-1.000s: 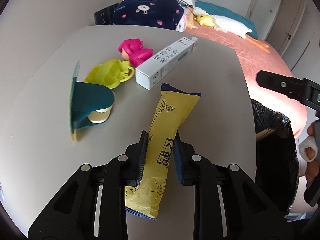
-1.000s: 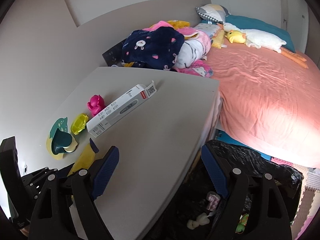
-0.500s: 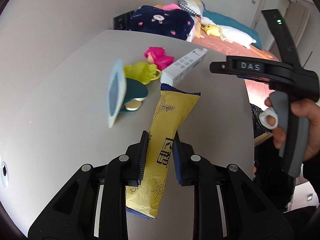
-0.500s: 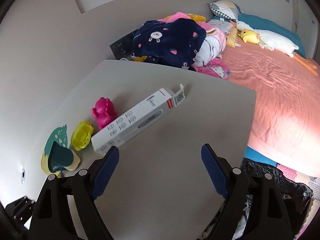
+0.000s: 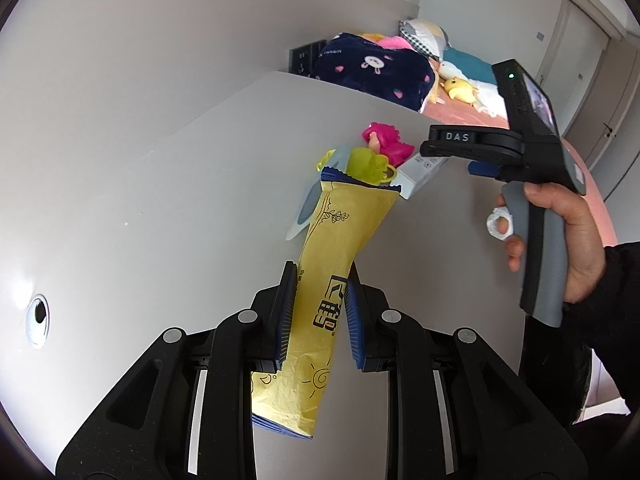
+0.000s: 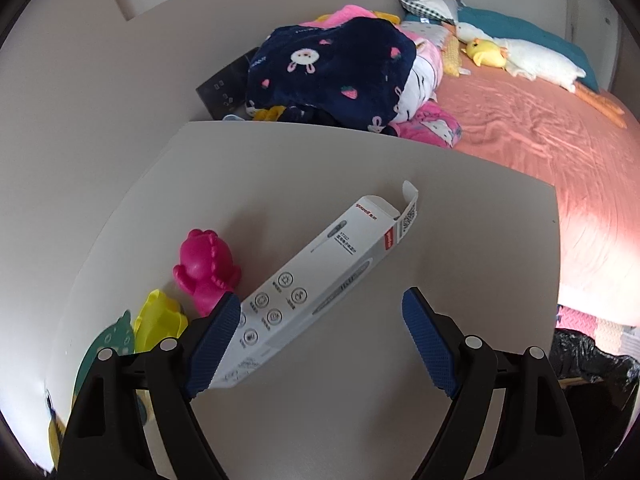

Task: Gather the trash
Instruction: 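Grasp the white thermometer box with the right tool while the left tool holds the wrapper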

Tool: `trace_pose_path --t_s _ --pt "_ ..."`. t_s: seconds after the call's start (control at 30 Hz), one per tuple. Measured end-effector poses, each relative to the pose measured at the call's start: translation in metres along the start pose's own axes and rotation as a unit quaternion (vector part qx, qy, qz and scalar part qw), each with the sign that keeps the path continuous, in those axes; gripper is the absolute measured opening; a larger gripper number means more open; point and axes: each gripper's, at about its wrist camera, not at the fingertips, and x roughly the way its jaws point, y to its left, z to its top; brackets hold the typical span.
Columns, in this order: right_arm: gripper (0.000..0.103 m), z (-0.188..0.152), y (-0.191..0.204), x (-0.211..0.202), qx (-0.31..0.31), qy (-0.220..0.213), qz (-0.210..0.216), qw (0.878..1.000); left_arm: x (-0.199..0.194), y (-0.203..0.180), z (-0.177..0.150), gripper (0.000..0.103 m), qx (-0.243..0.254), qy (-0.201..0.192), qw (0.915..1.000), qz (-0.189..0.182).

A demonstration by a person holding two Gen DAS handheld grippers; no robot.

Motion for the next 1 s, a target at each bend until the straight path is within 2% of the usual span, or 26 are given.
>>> trace_pose_path --t_s 0.1,0.2,0.27,0.3,0.5,0.6,0.67,0.73,1.0 --pt "0.082 0.004 0.003 0.008 0.013 0.004 0.0 1.0 -0.003 -0.001 -0.003 0.023 -0.003 -0.002 1.0 0.0" --pt "0.075 0.008 0.009 0.014 0.013 0.01 -0.001 1.0 -0.005 -0.002 -0.005 0.023 -0.004 -0.003 1.0 -0.001" --pt "0.063 0.009 0.01 0.019 0.016 0.015 -0.01 1.0 -0.004 -0.003 -0.005 0.023 -0.004 -0.002 1.0 -0.001" --pt "0.06 0.009 0.01 0.019 0.02 0.01 -0.013 1.0 -0.005 -0.002 -0.005 0.023 -0.004 -0.002 1.0 -0.001" --pt "0.057 0.007 0.013 0.02 0.0 0.01 -0.029 1.0 -0.007 0.0 -0.004 0.023 -0.011 -0.005 0.9999 -0.002" --pt "0.051 0.003 0.01 0.017 -0.006 0.011 -0.033 0.999 -0.009 0.0 -0.003 0.023 -0.013 -0.009 0.9999 -0.001" --pt "0.039 0.001 0.008 0.014 -0.01 0.013 -0.035 0.999 -0.011 0.0 -0.003 0.023 -0.014 -0.011 0.9998 -0.003" --pt "0.031 -0.002 0.004 0.011 -0.013 0.016 -0.03 0.999 -0.012 -0.001 -0.003 0.023 -0.014 -0.012 0.9998 -0.006" --pt "0.028 -0.018 -0.01 -0.004 -0.02 0.026 -0.013 0.999 -0.019 -0.001 -0.006 0.023 -0.012 -0.019 0.9997 -0.011"
